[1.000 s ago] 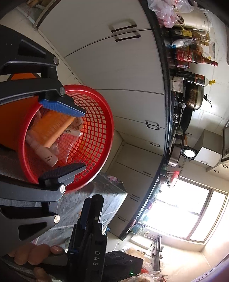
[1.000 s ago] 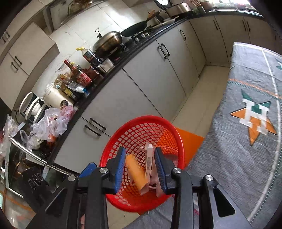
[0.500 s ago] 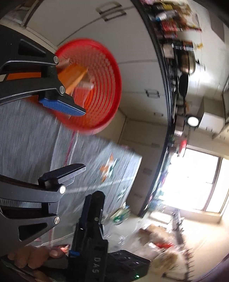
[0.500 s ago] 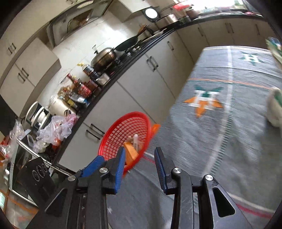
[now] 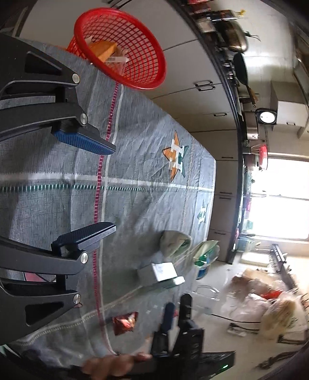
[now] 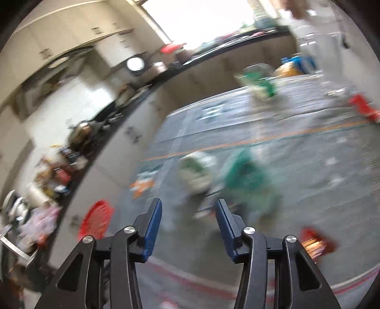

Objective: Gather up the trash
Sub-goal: 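Return to the table and grasp the green-and-white packet with the right tool, then grasp the white cloth with the left tool while the right tool holds the packet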

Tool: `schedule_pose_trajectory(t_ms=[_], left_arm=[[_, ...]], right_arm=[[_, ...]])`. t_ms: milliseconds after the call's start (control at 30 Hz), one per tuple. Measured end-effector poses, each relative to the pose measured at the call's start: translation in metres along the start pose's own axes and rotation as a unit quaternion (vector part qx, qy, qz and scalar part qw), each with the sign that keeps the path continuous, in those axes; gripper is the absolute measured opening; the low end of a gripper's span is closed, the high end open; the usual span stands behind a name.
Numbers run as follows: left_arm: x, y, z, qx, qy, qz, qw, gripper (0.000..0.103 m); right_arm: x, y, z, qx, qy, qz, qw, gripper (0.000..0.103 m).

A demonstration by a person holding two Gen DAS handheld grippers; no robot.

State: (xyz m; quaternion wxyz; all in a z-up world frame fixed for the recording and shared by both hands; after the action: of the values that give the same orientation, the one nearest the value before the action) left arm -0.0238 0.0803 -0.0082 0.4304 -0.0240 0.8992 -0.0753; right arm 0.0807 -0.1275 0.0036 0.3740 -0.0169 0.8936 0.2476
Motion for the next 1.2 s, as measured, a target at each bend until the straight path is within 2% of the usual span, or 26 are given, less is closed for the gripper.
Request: schedule_pose_trajectory(t_ms=[100,233,333,400,433,500,533,567,633,700,800,967,1000,1067,1133,1200], left_arm=[[-0.001,0.001,0.001,-0.004,-0.003,0.003,1.0000,0.058],[0.001,0.002,0.001,0.001,0.001,0.004,1.0000,0.058],[0.001,0.001,0.002,0.004,0.001,0.008,1.0000,0.058],[0.002,0.000,0.003,0.006,0.006,0.009,0.9999,0.058],[0.002,0.000,0.003,0.007,0.008,0.009,0.9999,0.058],[0.002,0.000,0.004,0.008,0.008,0.009,0.9999,0.058],[0.001,-0.001,0.004,0.007,0.008,0.009,0.9999,0.058],[0.001,0.000,0.004,0.003,0.008,0.009,0.9999,0.058],[0.001,-0.001,0.006,0.001,0.016,0.010,0.9998,0.058],[0.000,-0.004,0.010,0.011,0.036,0.003,0.9993,0.058],[-0.010,-0.012,0.014,0.030,0.056,-0.004,0.9980,0.058],[-0.047,-0.043,0.023,0.053,0.071,0.003,0.9961,0.061],[-0.055,-0.050,0.028,0.061,0.076,0.000,0.9952,0.067],[-0.068,-0.063,0.046,0.075,0.094,-0.001,0.9927,0.072],[-0.081,-0.068,0.064,0.055,0.096,-0.015,0.9937,0.072],[-0.093,-0.078,0.090,0.070,0.118,-0.019,0.9904,0.073]], right_arm=[[-0.014,-0.023,0.009,0.057,0.015,-0.006,0.998,0.055],[-0.024,-0.025,0.031,0.114,0.035,-0.042,0.992,0.063],[-0.018,-0.020,0.049,0.123,0.045,-0.059,0.990,0.066],[-0.014,-0.024,0.056,0.148,0.047,-0.066,0.986,0.066],[-0.012,-0.030,0.057,0.153,0.045,-0.059,0.985,0.061],[-0.013,-0.046,0.053,0.134,0.037,-0.028,0.990,0.047],[-0.013,-0.053,0.048,0.133,0.033,-0.013,0.991,0.032],[-0.014,-0.062,0.043,0.130,0.027,0.004,0.991,0.029],[-0.015,-0.076,0.035,0.114,0.020,0.034,0.993,0.012],[-0.013,-0.087,0.030,0.101,0.017,0.064,0.993,0.012],[-0.017,-0.091,0.021,0.090,-0.002,0.074,0.993,0.012],[-0.024,-0.086,0.002,0.064,-0.041,0.082,0.994,0.012],[-0.025,-0.085,0.001,0.062,-0.044,0.081,0.994,0.012],[-0.026,-0.083,-0.001,0.053,-0.047,0.086,0.994,0.012],[-0.028,-0.083,-0.003,0.046,-0.053,0.090,0.994,0.012],[-0.028,-0.081,-0.005,0.045,-0.058,0.088,0.993,0.012]])
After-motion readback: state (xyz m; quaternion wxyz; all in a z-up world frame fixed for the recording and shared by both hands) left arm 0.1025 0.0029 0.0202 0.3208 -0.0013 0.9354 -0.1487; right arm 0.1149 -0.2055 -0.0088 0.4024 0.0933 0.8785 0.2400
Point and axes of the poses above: each gripper's, at about its wrist camera, not at the fingertips, and z roughly the way its jaws point, y to its left, x to its underside, the point moved 7 cm from there along z, roughly the way its jaws point, and after that the axes turned 7 degrees about -z, right-handed, at the moved point
